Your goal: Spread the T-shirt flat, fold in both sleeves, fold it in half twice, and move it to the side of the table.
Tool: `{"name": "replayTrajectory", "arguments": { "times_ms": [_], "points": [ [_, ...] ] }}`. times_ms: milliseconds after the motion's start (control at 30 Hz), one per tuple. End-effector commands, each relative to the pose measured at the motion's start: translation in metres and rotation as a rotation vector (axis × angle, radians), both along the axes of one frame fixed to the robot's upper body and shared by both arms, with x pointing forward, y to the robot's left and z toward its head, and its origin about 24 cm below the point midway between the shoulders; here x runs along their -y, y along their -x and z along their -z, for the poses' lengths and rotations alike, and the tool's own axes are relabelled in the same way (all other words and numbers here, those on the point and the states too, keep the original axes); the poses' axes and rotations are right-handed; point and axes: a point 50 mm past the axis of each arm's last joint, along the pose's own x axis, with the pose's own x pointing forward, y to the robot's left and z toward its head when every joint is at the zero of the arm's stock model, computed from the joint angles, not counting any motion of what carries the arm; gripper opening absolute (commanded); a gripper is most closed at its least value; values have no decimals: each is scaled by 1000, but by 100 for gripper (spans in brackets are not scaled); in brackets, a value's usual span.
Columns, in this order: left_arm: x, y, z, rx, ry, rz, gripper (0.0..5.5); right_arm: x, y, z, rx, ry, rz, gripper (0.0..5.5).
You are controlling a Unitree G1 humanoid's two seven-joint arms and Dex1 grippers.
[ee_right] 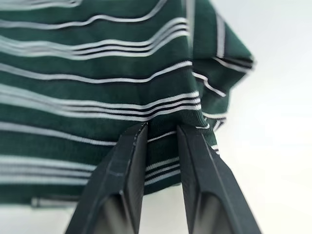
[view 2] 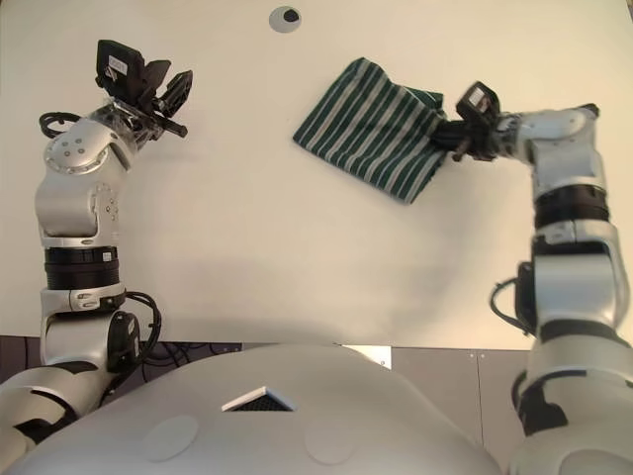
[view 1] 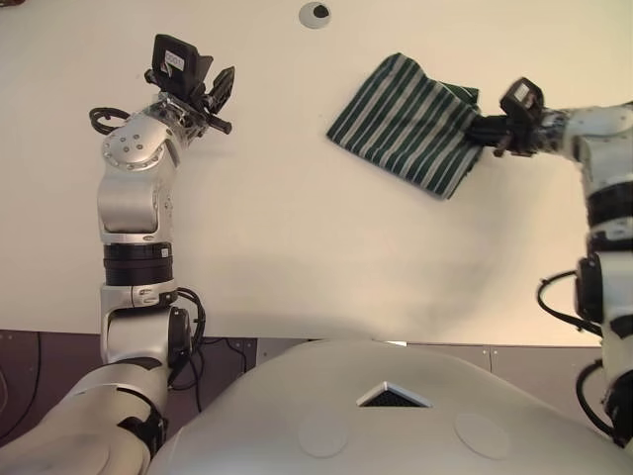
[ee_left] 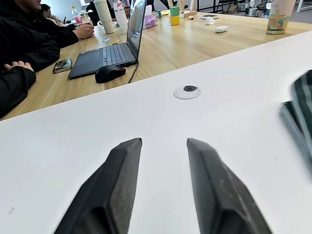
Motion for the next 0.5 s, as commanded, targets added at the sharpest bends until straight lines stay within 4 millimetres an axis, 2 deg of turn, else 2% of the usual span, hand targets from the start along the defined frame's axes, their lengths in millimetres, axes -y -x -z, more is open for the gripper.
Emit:
{"name": "replayTrajectory", "arguments": {
  "times_ms": [33,133,200,267,333,367,433,500],
  "points": [
    [-11,15,1,7,14,-72,166,13,83,20,-413,57,-204,106],
    [-12,19,1,11,14,-88,166,-3,49,-28,-229,14,-224,106],
    [-13,21,0,14,6,-97,166,-9,25,-69,-83,19,-226,106],
    [-12,23,-2,18,2,-98,166,-11,15,-103,20,16,-215,106],
    [-12,27,-5,25,4,-98,166,-13,14,-122,66,-29,-205,106],
    [-12,28,-6,29,7,-102,166,-19,15,-129,75,-93,-202,106],
    [-12,33,-8,35,11,-110,166,-35,18,-124,71,-208,-192,106],
    [-13,36,-9,31,12,-119,166,-52,16,-94,60,-249,-101,106]
  ]
}}
